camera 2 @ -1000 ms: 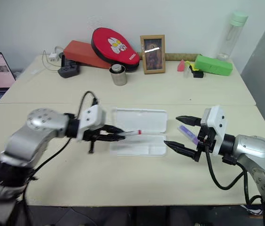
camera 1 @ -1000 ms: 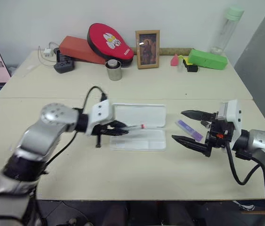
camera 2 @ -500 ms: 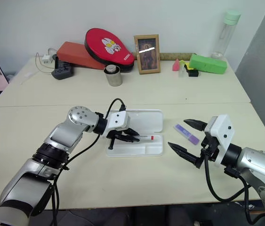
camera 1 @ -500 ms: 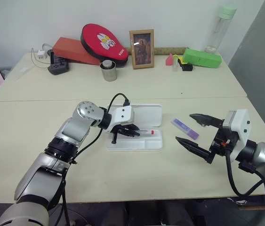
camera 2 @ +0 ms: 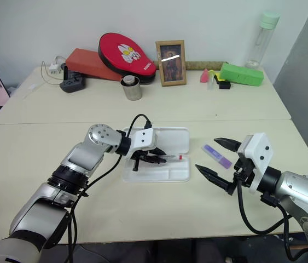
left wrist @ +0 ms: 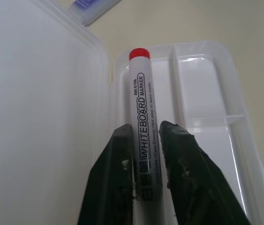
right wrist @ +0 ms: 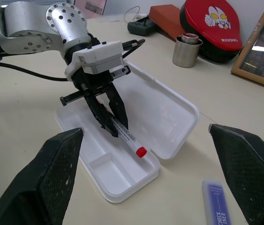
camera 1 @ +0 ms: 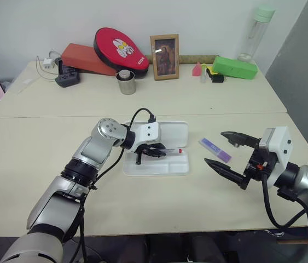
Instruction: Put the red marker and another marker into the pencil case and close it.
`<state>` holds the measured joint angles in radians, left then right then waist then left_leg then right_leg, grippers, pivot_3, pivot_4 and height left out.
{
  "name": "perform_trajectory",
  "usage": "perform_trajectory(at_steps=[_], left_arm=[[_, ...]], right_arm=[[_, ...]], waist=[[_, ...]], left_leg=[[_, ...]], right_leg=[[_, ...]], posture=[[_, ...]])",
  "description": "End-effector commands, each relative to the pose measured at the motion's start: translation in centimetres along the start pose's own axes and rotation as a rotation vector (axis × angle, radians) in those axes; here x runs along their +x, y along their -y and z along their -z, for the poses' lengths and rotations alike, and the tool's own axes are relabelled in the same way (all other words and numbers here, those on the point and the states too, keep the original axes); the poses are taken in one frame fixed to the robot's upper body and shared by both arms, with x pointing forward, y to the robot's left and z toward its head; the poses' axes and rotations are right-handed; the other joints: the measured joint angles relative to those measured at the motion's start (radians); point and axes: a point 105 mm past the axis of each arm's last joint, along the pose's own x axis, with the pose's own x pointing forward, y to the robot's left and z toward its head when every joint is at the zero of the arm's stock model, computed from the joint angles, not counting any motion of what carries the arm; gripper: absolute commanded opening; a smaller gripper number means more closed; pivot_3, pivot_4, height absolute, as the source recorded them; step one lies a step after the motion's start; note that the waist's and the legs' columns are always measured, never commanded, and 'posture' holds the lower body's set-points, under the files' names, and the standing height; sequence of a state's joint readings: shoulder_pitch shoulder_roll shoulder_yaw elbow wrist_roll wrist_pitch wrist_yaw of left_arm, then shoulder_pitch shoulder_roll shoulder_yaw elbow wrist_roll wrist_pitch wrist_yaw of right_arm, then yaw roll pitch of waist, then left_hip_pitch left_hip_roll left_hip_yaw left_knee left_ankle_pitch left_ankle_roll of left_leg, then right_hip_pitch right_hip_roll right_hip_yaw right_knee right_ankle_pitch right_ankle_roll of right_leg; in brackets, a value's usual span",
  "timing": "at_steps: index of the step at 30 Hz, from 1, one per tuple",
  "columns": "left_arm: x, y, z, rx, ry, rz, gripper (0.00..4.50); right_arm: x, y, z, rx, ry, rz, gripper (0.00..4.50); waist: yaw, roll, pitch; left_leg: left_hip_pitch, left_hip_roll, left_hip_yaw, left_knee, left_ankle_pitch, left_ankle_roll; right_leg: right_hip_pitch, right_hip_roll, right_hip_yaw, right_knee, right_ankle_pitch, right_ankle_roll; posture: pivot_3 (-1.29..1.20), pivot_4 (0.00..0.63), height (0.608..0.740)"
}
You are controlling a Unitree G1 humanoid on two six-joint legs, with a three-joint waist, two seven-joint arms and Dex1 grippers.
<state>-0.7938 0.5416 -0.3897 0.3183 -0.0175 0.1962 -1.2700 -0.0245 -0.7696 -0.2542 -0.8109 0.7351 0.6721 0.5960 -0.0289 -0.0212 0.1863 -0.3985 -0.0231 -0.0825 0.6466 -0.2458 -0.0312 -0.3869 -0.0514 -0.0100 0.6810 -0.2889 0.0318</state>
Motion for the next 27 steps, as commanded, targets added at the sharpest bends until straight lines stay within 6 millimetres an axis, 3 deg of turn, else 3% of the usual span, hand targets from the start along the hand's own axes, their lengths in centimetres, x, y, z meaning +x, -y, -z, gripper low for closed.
perform_trajectory(at_steps=[1,7,12,20,27], left_arm=[[-0.3,0.0,-2.0,0.015,0.066,-0.002,2.00],[-0.6,0.9,-3.3,0.005,0.115,0.020,3.31],[-0.5,2.2,-5.8,-0.041,0.252,0.044,4.44],[-1.6,2.2,-11.3,-0.155,0.633,-0.029,4.44],[-2.0,2.1,-11.2,-0.138,0.651,-0.094,4.44]], right_arm=[[-0.1,0.0,-1.1,-0.042,0.030,-0.003,4.50],[0.1,0.4,-0.8,-0.033,0.023,0.003,4.50],[0.8,2.0,1.8,0.026,-0.075,0.064,4.50],[2.3,5.6,8.1,0.132,-0.289,0.158,4.50],[2.7,7.1,11.3,0.190,-0.401,0.175,4.50]], waist=[[0.000,0.000,0.000],[0.000,0.000,0.000],[0.000,0.000,0.000],[-0.003,0.000,0.000],[-0.002,0.001,0.000]], left_leg=[[0.000,0.000,0.000,0.000,0.000,0.000],[0.000,0.000,0.000,0.000,0.000,0.000],[0.001,0.000,-0.001,0.000,0.000,0.000],[0.001,0.000,-0.001,0.001,0.000,0.000],[0.002,0.000,0.001,0.001,0.000,0.000]], right_leg=[[0.000,0.000,0.000,0.000,0.000,0.000],[0.000,0.000,0.000,0.000,0.000,0.000],[0.000,0.000,0.001,0.001,0.000,0.000],[0.001,-0.001,0.001,0.000,0.000,0.000],[0.001,-0.001,0.002,0.001,0.000,0.000]], posture=[[0.00,0.150,0.740],[0.00,0.150,0.740],[0.00,0.150,0.740],[0.00,0.150,0.740],[0.00,0.150,0.740]])
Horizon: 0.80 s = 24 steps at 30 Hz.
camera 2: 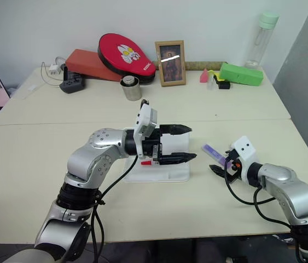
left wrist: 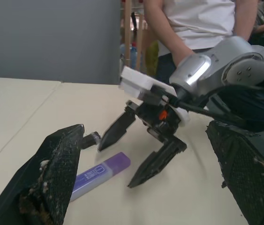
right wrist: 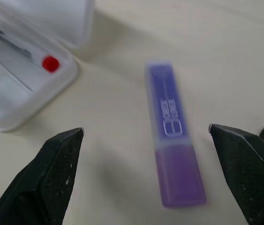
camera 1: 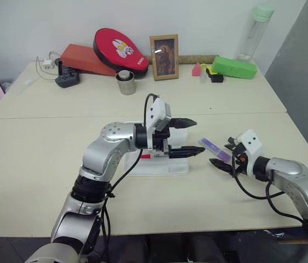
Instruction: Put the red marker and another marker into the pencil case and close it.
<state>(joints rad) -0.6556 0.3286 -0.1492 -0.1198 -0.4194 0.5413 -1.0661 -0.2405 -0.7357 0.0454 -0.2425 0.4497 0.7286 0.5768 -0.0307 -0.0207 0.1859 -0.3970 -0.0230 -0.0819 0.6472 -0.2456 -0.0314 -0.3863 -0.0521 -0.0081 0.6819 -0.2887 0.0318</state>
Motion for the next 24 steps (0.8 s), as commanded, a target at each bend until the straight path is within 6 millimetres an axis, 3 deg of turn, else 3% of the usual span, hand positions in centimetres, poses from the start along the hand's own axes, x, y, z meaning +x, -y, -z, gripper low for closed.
perform_trajectory(at_steps=[1,7,10,16,22,24], left_arm=[[-0.4,0.3,-0.9,0.068,0.026,-0.019,4.44],[-0.7,-0.1,-0.9,0.111,0.033,-0.071,4.44],[-0.8,-0.1,-0.7,0.117,0.019,-0.072,4.50],[-1.1,-0.1,-0.7,0.125,0.014,-0.076,4.50],[-1.2,-0.8,-0.8,0.134,0.014,-0.115,4.50],[-1.2,-0.7,-0.8,0.125,0.017,-0.111,4.50]], right_arm=[[0.8,1.0,0.2,-0.003,-0.037,0.023,4.50],[1.7,1.5,1.4,0.027,-0.108,0.044,4.50],[1.7,1.4,1.6,0.044,-0.119,0.042,4.01],[1.8,1.4,1.4,0.037,-0.120,0.043,2.54],[1.9,1.3,0.6,0.014,-0.096,0.033,1.31],[1.8,1.3,-0.1,-0.019,-0.067,0.029,1.08]], waist=[[0.000,0.000,0.000],[0.001,0.000,0.000],[0.001,0.000,-0.001],[0.001,0.000,-0.001],[0.000,0.000,-0.001],[0.000,0.000,-0.001]], left_leg=[[0.000,0.000,0.000,0.000,0.000,0.000],[0.001,0.000,0.000,0.000,0.000,0.000],[0.001,0.000,0.000,0.000,0.000,0.000],[0.001,0.000,0.000,0.000,0.000,0.000],[0.001,0.000,0.000,0.000,0.000,0.000],[0.001,0.000,0.000,0.000,0.000,0.000]], right_leg=[[0.000,0.000,0.000,0.000,0.000,0.000],[0.001,0.000,0.000,0.000,0.000,0.000],[0.001,0.000,0.001,0.000,0.000,0.000],[0.001,0.000,0.000,0.000,0.000,0.000],[0.001,0.000,0.000,0.000,0.000,0.000],[0.001,0.000,0.000,0.000,0.000,0.000]], posture=[[0.00,0.150,0.740],[0.00,0.150,0.740],[0.00,0.150,0.740],[0.00,0.150,0.740],[0.00,0.150,0.740],[0.00,0.150,0.740]])
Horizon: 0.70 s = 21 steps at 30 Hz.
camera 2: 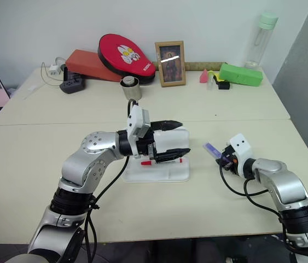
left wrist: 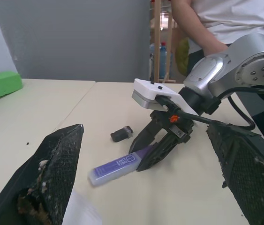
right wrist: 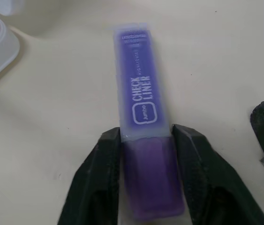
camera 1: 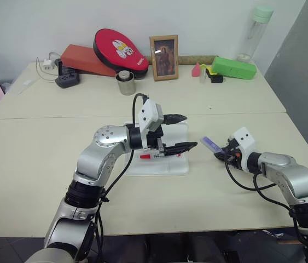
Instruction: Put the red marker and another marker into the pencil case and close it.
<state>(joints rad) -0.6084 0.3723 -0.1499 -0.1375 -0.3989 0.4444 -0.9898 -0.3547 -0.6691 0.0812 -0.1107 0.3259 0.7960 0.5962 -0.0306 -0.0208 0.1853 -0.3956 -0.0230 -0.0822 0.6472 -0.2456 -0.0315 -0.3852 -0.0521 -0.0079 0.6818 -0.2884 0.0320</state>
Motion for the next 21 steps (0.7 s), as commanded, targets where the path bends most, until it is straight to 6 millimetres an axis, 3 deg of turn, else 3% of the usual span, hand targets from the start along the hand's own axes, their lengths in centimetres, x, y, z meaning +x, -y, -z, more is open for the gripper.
perform_trajectory(at_steps=[1,5,7,11,13,16,21], left_arm=[[-0.2,-0.1,-1.2,0.048,0.025,-0.014,4.50],[-1.1,0.0,-0.9,0.048,-0.003,-0.036,4.50],[-2.9,0.7,-0.3,0.032,-0.052,-0.036,4.50],[-5.7,2.4,0.3,0.024,-0.142,-0.020,4.50],[-7.2,2.9,0.3,0.012,-0.171,-0.040,4.50],[-11.2,3.3,0.4,-0.032,-0.234,-0.119,4.50],[-15.2,3.1,-0.1,-0.043,-0.296,-0.238,4.50]], right_arm=[[-0.5,-0.5,-1.7,-0.101,0.062,-0.037,1.08],[-1.9,-1.5,-4.5,-0.198,0.161,-0.106,1.08],[-3.0,-3.1,-6.1,-0.297,0.205,-0.197,1.08],[-4.1,-6.2,-6.5,-0.410,0.202,-0.391,1.08],[-3.9,-7.9,-6.5,-0.451,0.192,-0.482,1.08],[-2.2,-10.6,-7.7,-0.526,0.218,-0.575,1.08],[0.9,-12.9,-8.5,-0.579,0.196,-0.627,1.08]], waist=[[0.000,0.000,0.000],[-0.002,0.000,0.000],[-0.004,0.000,0.000],[-0.003,0.001,0.000],[0.004,0.000,0.000],[-0.007,0.000,0.000],[-0.002,0.000,0.001]], left_leg=[[0.000,0.000,0.000,0.000,0.000,0.000],[0.000,0.000,0.000,0.000,0.000,0.000],[0.000,0.000,0.000,0.000,0.000,0.000],[0.000,0.001,-0.002,-0.002,0.000,0.000],[0.000,0.001,-0.004,-0.001,0.000,0.000],[0.000,0.001,-0.003,-0.001,0.000,0.000],[0.002,0.002,-0.004,-0.001,0.000,0.000]], right_leg=[[0.000,0.000,0.000,0.000,0.000,0.000],[-0.001,0.000,0.000,0.000,0.000,0.000],[-0.001,0.000,0.001,0.000,0.000,0.000],[-0.002,0.001,0.001,0.000,0.000,0.000],[-0.001,0.001,0.000,-0.001,0.000,0.000],[0.000,-0.001,0.001,-0.001,0.000,0.000],[-0.001,0.000,0.000,0.000,0.000,-0.001]], posture=[[0.00,0.150,0.740],[0.00,0.150,0.740],[0.00,0.150,0.740],[0.00,0.150,0.740],[0.00,0.150,0.740],[0.00,0.150,0.740],[0.00,0.150,0.740]])
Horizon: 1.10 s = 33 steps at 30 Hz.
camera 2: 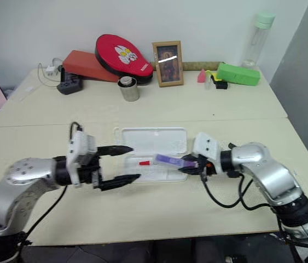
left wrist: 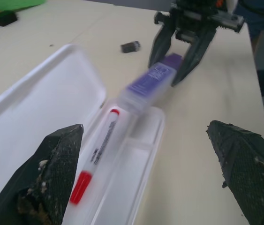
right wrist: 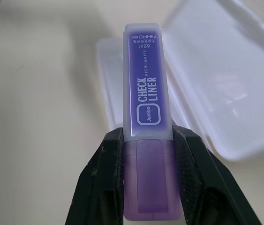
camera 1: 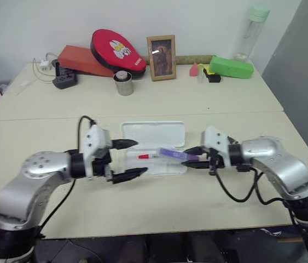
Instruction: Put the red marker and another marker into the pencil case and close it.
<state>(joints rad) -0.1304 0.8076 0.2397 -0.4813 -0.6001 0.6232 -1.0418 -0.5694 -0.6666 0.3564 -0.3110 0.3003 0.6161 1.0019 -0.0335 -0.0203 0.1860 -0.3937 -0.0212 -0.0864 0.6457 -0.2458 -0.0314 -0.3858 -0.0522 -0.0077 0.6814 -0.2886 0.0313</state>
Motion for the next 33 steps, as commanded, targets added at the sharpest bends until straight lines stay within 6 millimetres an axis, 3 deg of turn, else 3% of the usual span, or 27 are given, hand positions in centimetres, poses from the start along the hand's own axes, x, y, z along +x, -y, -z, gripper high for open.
perform_trajectory(at_steps=[1,8,18,33], left_arm=[[-2.8,-0.2,-0.8,0.041,-0.029,-0.065,4.50],[-5.9,-0.1,0.1,-0.013,-0.099,-0.150,4.50],[-5.2,0.9,-0.6,-0.021,-0.075,-0.164,4.50],[-4.8,0.9,-0.9,-0.023,-0.075,-0.161,4.50]], right_arm=[[2.4,0.4,-1.1,-0.080,-0.014,-0.035,1.08],[5.9,-0.4,-2.2,-0.110,-0.031,-0.114,1.08],[7.9,-0.4,-0.4,-0.117,-0.098,-0.128,1.08],[8.7,0.7,-1.0,-0.124,-0.084,-0.120,1.08]], waist=[[0.001,0.000,0.000],[0.006,-0.001,0.000],[0.003,-0.001,0.000],[0.001,0.000,0.000]], left_leg=[[0.000,0.000,0.000,0.000,0.000,0.000],[-0.003,-0.001,0.000,0.000,0.000,-0.001],[-0.002,0.000,-0.001,-0.001,0.000,-0.001],[-0.001,0.000,0.000,-0.001,0.000,-0.001]], right_leg=[[0.000,0.000,0.000,0.000,0.000,0.000],[-0.003,-0.002,0.000,-0.001,0.000,0.000],[-0.003,-0.002,0.000,-0.001,0.000,0.000],[-0.003,-0.001,0.001,0.000,0.001,-0.001]], posture=[[0.00,0.150,0.740],[0.00,0.150,0.740],[0.00,0.150,0.740],[0.00,0.150,0.740]])
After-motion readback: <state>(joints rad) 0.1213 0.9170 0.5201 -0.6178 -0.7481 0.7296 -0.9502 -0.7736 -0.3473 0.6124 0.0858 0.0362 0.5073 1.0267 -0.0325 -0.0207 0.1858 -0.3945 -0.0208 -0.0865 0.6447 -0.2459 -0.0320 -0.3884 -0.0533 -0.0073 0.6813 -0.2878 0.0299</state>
